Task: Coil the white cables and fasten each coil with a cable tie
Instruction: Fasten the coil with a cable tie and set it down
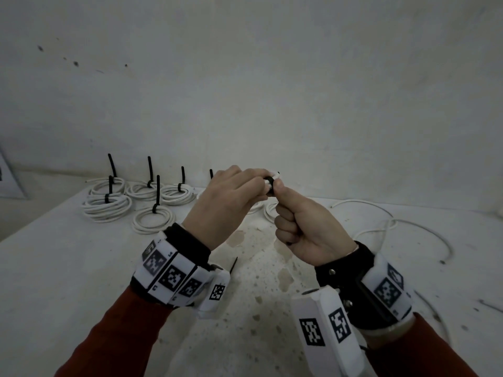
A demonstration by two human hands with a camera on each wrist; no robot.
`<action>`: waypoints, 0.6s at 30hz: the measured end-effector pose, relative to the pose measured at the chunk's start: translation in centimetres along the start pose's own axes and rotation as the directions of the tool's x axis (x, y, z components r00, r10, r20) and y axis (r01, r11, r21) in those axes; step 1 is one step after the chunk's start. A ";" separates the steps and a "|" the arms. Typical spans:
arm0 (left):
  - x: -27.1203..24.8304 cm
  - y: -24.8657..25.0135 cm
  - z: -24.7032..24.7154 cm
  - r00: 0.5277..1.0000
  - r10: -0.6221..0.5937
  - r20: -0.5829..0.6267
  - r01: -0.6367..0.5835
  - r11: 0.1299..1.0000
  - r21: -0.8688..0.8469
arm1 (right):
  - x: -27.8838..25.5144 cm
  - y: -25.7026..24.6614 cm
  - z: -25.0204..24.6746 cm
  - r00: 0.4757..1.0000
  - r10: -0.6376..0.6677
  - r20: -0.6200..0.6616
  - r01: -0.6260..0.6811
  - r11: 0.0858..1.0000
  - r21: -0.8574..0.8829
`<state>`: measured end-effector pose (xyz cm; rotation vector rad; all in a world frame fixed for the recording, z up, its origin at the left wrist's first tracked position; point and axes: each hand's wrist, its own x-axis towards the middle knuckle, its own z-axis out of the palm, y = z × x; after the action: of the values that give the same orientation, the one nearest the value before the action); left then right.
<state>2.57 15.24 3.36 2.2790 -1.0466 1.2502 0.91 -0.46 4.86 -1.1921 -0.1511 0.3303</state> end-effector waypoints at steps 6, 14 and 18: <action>-0.3 0.6 0.5 0.942 -0.334 -0.029 0.312 0.906 -0.286 | 0.2 -0.2 -0.6 1.000 0.028 0.008 -0.026 0.976 -0.215; -0.2 -0.2 0.0 0.578 -0.788 0.210 0.664 0.305 -0.683 | 1.0 -0.3 -1.6 0.982 -0.138 -0.129 0.061 0.879 -0.473; -1.3 -1.3 0.4 0.423 -0.844 0.329 0.760 0.134 -0.636 | 2.4 1.3 -0.4 0.996 -0.080 -0.048 0.048 0.879 -0.474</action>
<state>3.27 16.42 2.18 1.5865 -0.0181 0.3181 3.03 0.41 3.38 -1.6784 -0.2214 0.1973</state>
